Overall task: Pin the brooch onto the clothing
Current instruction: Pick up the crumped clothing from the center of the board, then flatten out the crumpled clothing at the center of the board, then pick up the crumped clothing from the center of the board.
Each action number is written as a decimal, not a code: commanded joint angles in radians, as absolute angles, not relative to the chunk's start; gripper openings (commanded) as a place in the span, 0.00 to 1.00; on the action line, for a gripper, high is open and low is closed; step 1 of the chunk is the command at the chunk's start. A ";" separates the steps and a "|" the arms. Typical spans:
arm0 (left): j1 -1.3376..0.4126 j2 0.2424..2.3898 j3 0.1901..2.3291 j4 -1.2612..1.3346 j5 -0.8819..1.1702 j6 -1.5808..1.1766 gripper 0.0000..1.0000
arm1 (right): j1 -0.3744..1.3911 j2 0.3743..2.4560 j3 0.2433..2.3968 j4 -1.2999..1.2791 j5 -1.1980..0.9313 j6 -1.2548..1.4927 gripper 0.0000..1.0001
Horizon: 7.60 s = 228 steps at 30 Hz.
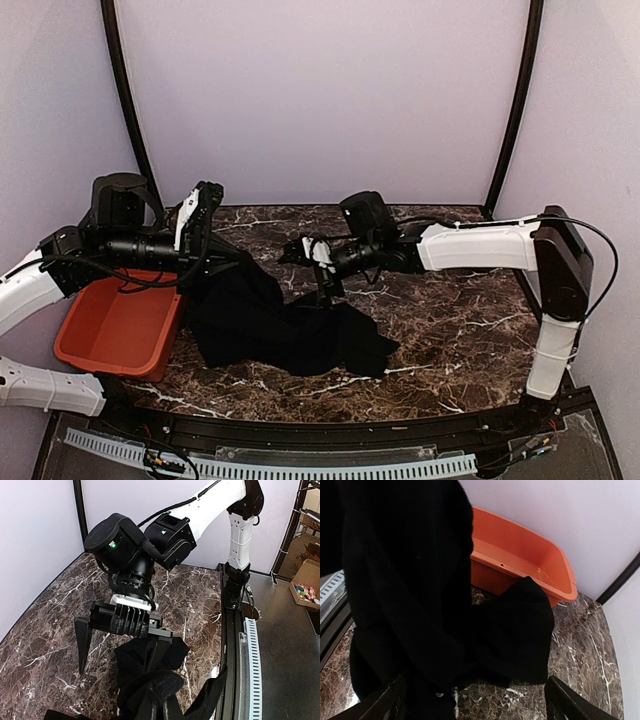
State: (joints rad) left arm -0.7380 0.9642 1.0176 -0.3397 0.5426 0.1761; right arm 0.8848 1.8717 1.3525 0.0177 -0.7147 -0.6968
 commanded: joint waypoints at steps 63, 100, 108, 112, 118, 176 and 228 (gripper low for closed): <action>-0.740 0.759 1.018 -0.617 -0.006 0.176 0.08 | 1.168 1.410 1.069 0.059 0.012 -0.774 0.00; -0.926 1.307 0.949 -0.330 0.257 -0.204 0.74 | 0.839 1.401 1.035 -0.225 -0.309 -0.738 0.95; -0.929 1.024 0.747 -0.342 -0.030 -0.360 0.78 | 0.843 1.815 1.391 -0.558 -0.537 -1.094 0.85; -0.928 0.884 0.666 -0.355 -0.072 -0.396 0.79 | 0.855 1.972 1.552 -0.671 -0.534 -1.148 0.78; -0.928 0.806 0.631 -0.402 -0.118 -0.421 0.79 | 0.915 2.084 1.639 -0.762 -0.521 -1.180 0.74; -1.080 1.553 1.025 -0.156 -0.102 -0.208 0.99 | 0.681 1.867 1.365 -0.388 -0.227 -0.645 0.00; -1.111 1.442 1.244 -0.384 -0.365 0.058 0.01 | 0.634 1.522 1.256 -0.143 0.073 -0.560 0.00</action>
State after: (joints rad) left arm -1.1091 1.4921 1.1728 -0.3122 -0.2379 -0.0631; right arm 0.6502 1.6432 1.2842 -0.2676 -0.0128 -0.5819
